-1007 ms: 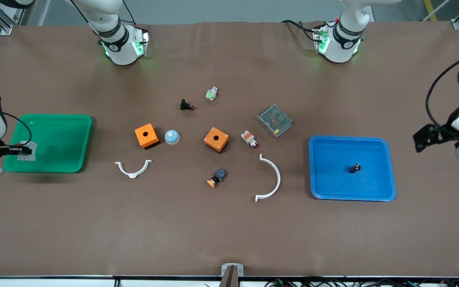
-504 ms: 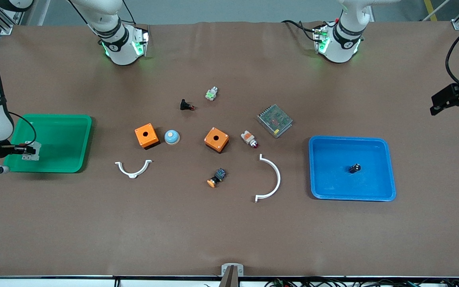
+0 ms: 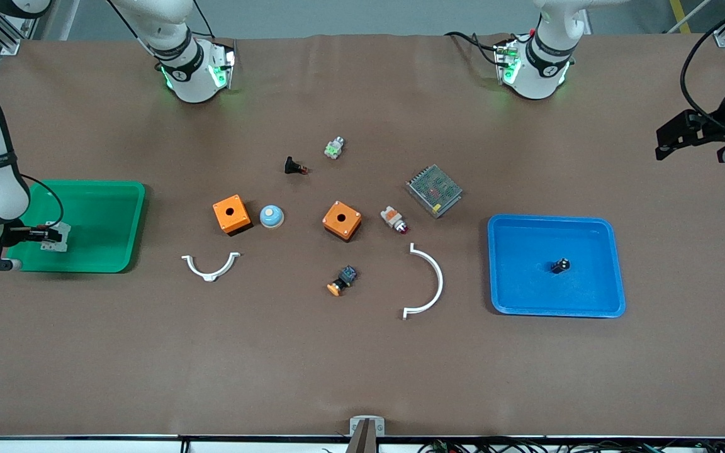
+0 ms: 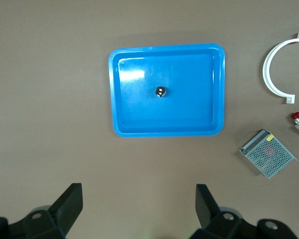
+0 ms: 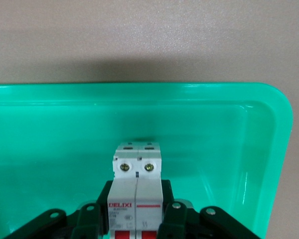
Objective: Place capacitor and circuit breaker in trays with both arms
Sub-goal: 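Lower the breaker into the green tray and open the right gripper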
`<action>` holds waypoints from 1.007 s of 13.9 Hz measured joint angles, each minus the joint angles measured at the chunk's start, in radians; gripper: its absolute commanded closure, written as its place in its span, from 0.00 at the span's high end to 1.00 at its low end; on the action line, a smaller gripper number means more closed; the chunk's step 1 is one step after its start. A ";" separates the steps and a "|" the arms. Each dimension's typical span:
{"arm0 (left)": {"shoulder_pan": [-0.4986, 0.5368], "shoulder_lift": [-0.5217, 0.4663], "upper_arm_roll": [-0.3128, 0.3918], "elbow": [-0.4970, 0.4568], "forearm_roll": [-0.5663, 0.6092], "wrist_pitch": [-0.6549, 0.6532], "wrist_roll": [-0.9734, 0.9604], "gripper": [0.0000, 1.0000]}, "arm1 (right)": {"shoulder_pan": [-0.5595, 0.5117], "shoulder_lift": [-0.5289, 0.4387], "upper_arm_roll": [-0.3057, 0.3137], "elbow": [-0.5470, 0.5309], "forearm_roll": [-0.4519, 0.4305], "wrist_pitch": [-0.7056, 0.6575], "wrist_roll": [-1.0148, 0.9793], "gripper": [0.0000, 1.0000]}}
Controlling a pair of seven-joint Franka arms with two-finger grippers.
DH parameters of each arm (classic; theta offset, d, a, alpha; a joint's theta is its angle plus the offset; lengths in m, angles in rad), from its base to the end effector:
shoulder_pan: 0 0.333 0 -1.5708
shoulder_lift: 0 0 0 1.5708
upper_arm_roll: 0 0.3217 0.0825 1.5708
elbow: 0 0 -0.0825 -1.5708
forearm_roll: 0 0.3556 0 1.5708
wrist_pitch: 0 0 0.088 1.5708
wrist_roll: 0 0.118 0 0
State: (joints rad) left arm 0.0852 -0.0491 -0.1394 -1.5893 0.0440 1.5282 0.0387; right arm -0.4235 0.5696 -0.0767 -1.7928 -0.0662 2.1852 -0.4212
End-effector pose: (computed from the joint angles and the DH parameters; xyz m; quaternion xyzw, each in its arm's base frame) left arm 0.5057 -0.0240 0.6326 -0.9986 0.0455 0.0060 0.0254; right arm 0.5421 -0.2959 0.2338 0.9950 -0.0137 -0.0994 0.0024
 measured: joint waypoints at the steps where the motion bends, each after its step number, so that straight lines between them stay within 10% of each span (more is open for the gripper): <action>1: 0.000 -0.008 -0.008 -0.006 0.000 0.000 -0.014 1.00 | 0.000 -0.001 0.000 0.001 0.000 -0.001 0.000 1.00; 14: -0.026 -0.017 -0.029 -0.014 0.000 0.003 -0.068 1.00 | 0.212 -0.521 0.034 0.033 0.010 -0.608 0.270 1.00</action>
State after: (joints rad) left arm 0.0591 -0.0662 -0.1680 -1.6029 0.0439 1.5313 -0.0291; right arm -0.2117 0.0486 -0.0432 -1.7597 -0.0562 1.5769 -0.1515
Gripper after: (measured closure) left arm 0.000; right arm 0.000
